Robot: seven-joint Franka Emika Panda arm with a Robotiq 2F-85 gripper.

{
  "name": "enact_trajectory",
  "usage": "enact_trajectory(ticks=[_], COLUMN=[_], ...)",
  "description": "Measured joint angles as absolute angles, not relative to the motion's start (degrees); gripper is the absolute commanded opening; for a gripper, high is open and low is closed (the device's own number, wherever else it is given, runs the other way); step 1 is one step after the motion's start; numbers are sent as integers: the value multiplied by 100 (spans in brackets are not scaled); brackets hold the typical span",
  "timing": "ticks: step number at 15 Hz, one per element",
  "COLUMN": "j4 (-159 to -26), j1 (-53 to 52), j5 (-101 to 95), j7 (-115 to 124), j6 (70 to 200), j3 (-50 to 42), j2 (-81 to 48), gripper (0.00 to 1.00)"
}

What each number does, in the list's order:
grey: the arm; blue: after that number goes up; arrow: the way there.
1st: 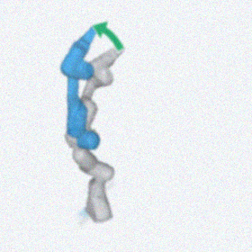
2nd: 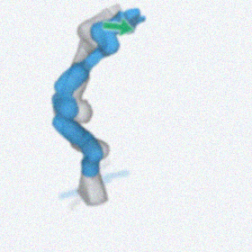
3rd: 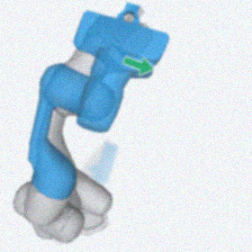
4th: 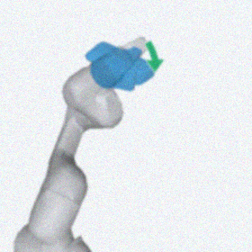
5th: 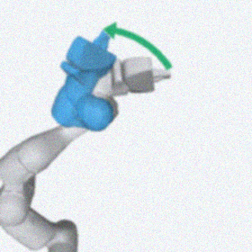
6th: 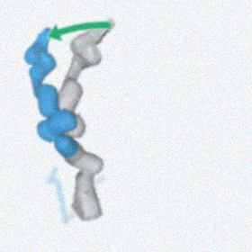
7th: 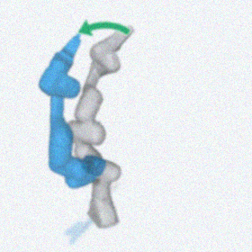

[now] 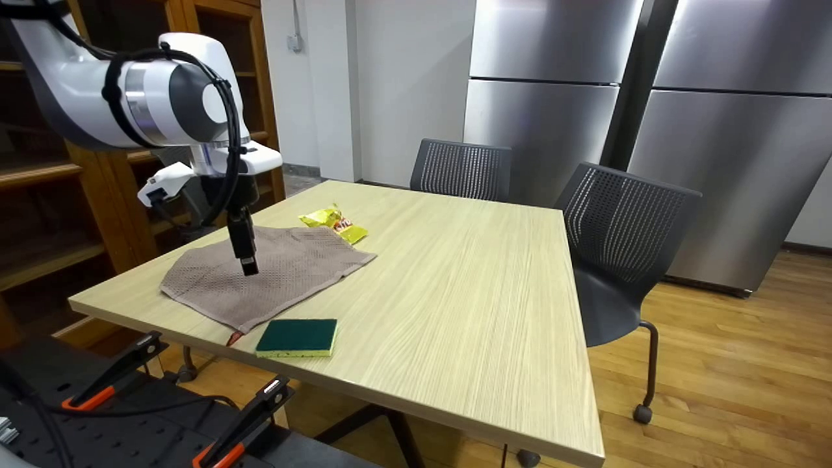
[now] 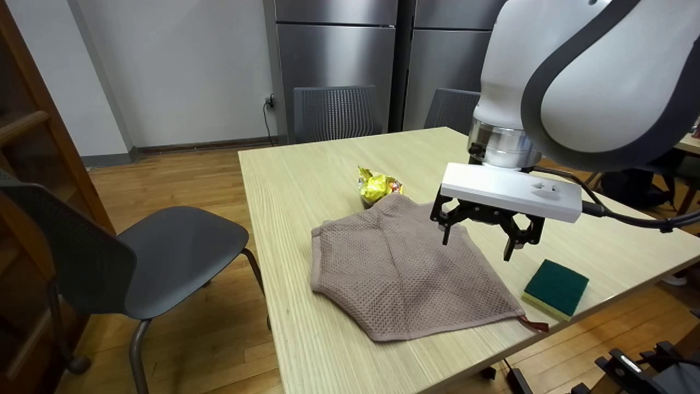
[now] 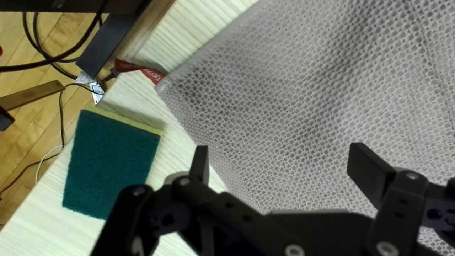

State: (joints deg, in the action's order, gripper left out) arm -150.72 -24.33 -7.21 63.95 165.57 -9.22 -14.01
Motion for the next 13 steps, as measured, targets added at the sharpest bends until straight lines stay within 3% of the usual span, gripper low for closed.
enact_trajectory(ticks=[13], j4=[-15071], j1=[-2432], j5=[-818], j7=[6395], j6=[16588], j3=[-913], j2=[-1364], gripper=[100])
